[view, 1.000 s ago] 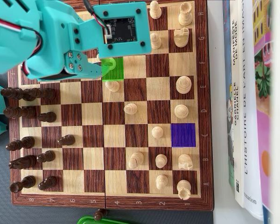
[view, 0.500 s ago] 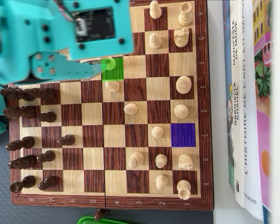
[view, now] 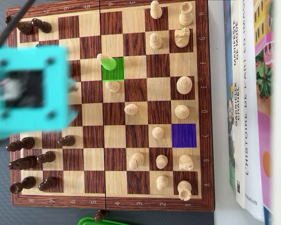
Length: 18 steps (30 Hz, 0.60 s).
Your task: Play chess
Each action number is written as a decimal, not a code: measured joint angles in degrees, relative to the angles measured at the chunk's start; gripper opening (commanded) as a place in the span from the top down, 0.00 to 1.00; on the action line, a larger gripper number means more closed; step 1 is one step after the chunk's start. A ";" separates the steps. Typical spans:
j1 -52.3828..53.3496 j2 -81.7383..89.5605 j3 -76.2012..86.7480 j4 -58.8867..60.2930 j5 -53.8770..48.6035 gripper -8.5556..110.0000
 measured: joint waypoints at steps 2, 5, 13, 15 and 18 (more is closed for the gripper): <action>1.23 2.72 2.64 0.00 -0.26 0.83; 2.02 6.94 6.59 0.00 -0.70 0.83; 2.20 16.35 17.58 -9.67 -0.70 0.83; 2.20 18.72 20.48 -12.30 -0.70 0.83; 2.20 22.24 24.70 -16.17 -0.70 0.83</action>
